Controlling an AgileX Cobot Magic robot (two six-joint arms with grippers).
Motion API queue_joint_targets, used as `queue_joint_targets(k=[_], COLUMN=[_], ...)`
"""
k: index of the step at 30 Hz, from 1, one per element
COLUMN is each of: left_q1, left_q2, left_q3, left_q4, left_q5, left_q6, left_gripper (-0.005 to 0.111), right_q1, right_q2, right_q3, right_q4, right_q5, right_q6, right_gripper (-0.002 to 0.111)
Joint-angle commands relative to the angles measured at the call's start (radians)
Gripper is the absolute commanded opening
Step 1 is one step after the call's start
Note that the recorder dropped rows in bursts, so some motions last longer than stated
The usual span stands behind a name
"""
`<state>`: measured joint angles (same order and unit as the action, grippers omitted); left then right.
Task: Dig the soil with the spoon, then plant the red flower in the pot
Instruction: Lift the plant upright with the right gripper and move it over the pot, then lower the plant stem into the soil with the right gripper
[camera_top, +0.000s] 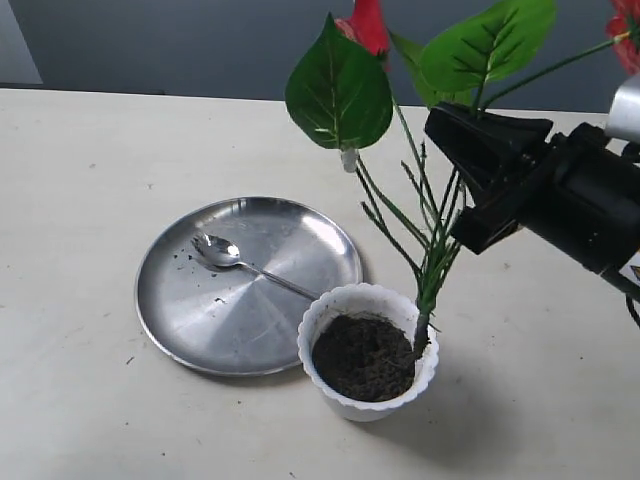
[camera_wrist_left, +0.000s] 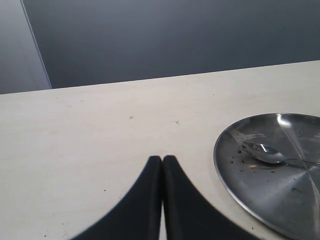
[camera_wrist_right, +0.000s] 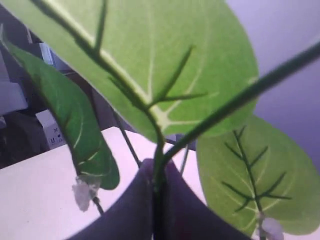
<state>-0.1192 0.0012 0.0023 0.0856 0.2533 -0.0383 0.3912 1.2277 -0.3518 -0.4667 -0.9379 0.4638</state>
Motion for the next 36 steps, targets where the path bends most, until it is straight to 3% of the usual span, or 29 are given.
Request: queue_joint_targets(k=[1, 6, 12, 20, 28, 36], left_q1=[-0.005, -0.005, -0.005, -0.005, -0.005, -0.005], left_q2=[-0.001, -0.001, -0.001, -0.001, -0.001, -0.001], left_q3=[-0.002, -0.002, -0.002, -0.002, -0.002, -0.002], left_q4=[-0.002, -0.002, -0.002, -0.002, -0.002, -0.002], left_q5=[-0.014, -0.014, -0.014, -0.014, -0.014, -0.014], left_q6=[-0.004, -0.004, -0.004, -0.004, -0.004, -0.004], left_gripper=[0.001, 0.001, 0.001, 0.001, 0.001, 0.001], right_q1=[0.045, 0.157, 0.216, 0.228, 0.228, 0.228], right_q2=[0.082, 0.226, 0.27, 0.334, 0.416, 0.416], right_q3=[-0.003, -0.117, -0.163, -0.146, -0.084, -0.079], right_q4=[0.005, 0.073, 0.106, 0.086, 0.131, 0.132], right_q5=[-0.083, -0.093, -0.059, -0.042, -0.282, -0.219], right_q6=[-0.05, -0.193, -0.281, -0.297, -0.306, -0.306], right_gripper=[0.001, 0.001, 0.001, 0.001, 0.001, 0.001])
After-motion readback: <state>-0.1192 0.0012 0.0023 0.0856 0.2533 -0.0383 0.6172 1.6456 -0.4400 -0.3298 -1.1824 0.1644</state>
